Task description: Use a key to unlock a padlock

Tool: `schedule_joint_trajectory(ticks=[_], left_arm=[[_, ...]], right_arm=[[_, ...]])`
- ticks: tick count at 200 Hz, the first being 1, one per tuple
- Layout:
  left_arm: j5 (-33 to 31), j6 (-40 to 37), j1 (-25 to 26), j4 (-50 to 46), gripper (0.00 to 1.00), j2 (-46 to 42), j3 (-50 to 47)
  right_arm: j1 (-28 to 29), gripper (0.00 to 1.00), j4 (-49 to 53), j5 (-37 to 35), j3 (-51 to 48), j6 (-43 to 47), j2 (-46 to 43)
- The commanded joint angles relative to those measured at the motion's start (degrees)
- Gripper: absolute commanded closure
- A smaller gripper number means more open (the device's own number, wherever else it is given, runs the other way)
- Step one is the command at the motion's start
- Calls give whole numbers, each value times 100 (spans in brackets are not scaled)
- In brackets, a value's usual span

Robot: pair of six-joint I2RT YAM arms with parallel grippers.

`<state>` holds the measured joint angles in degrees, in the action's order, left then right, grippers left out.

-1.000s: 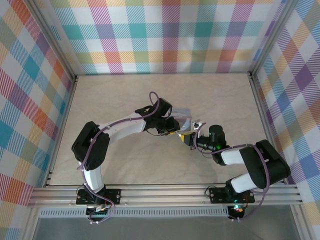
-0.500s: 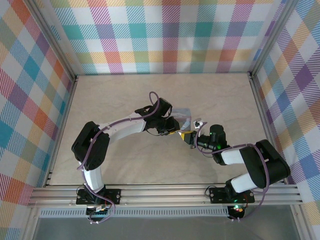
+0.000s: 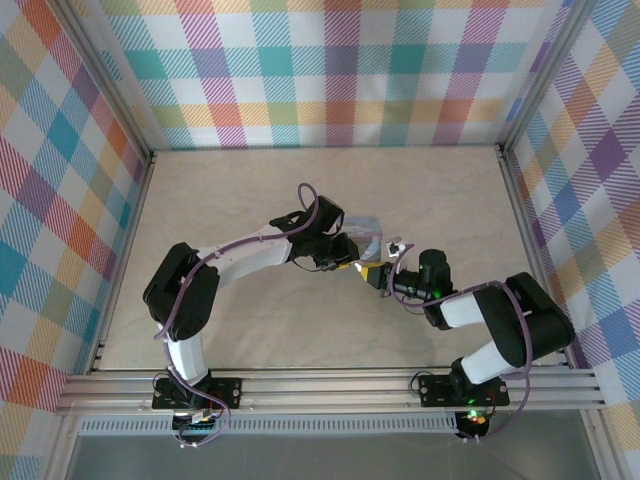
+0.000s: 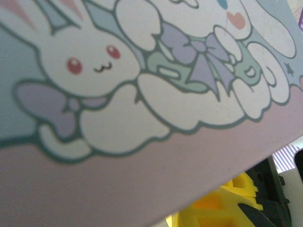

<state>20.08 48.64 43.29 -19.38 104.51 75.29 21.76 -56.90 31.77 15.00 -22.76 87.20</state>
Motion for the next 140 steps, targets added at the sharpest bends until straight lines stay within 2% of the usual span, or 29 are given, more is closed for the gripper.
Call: schedule_joint_trajectory(ticks=[1, 140], left_arm=[[225, 24, -24, 234, 85, -250, 189], [260, 64, -16, 214, 85, -212, 215]], right_arm=[[-23, 98, -408, 153, 98, -116, 161], [-23, 96, -660, 162, 345, 57, 734]])
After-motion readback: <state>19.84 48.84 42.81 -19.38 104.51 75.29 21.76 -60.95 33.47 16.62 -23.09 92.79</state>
